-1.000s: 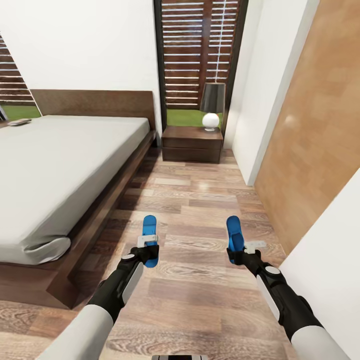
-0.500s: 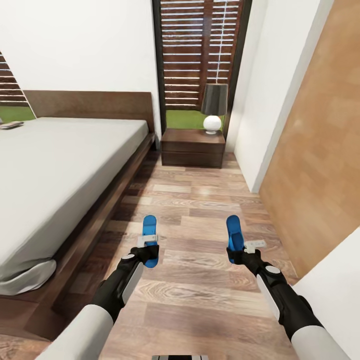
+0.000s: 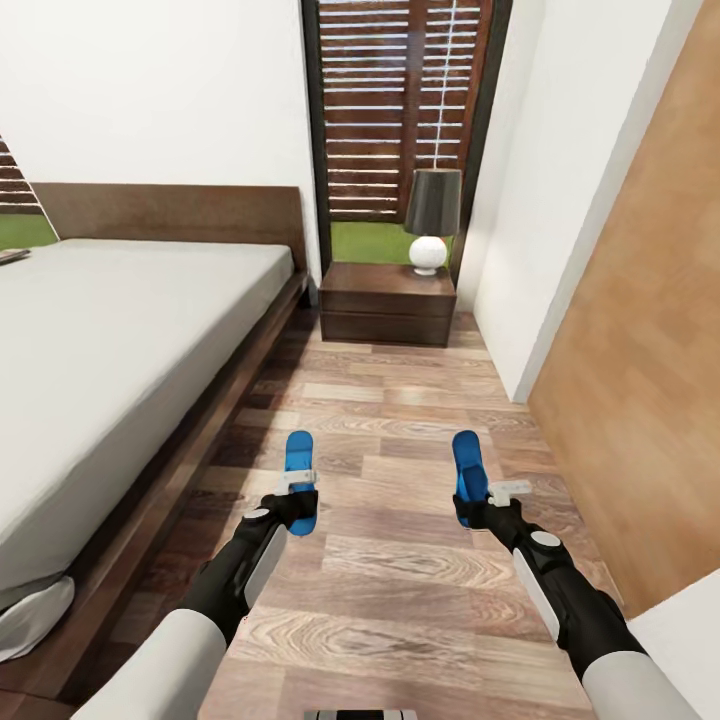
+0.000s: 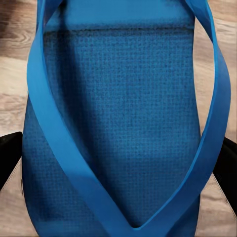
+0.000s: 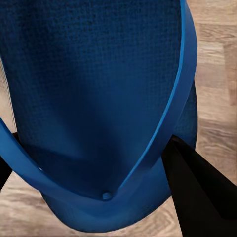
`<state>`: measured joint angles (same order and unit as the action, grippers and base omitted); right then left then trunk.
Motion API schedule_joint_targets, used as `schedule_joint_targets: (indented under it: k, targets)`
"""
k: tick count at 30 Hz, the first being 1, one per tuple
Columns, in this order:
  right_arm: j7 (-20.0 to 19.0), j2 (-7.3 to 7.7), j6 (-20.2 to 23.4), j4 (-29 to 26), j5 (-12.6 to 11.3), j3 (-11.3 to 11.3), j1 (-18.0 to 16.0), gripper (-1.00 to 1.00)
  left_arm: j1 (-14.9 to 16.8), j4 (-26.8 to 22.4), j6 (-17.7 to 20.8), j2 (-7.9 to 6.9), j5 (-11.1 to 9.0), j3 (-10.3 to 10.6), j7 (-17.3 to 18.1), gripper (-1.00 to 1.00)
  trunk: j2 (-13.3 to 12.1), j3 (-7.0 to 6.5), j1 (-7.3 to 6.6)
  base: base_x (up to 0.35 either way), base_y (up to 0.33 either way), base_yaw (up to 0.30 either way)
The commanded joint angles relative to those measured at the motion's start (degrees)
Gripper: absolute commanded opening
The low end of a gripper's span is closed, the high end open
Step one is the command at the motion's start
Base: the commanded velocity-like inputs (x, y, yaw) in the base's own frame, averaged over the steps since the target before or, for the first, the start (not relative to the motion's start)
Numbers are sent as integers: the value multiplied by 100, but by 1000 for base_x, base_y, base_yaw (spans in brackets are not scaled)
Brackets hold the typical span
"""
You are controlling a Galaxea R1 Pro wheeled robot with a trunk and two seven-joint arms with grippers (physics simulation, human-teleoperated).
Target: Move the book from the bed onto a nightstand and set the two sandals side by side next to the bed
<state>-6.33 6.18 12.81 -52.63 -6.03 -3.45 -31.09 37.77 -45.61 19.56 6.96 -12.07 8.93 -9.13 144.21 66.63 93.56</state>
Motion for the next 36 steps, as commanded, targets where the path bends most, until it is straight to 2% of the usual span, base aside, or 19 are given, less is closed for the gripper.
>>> schedule_joint_targets:
  k: [1,25,36]
  targets:
    - [9,6,33,-10,-64,-14,-2,-100,2,-10,22,-2,-58,21,-45,-100,2,5,2,334,0,0]
    - [9,6,38,-9,-65,-15,-2,-100,2,-4,22,-2,-55,26,-45,-100,2,5,2,334,-1,0]
    - [9,6,38,-11,-61,-18,-2,-100,2,-1,22,-1,-50,28,-44,-100,2,5,2,306,-109,0]
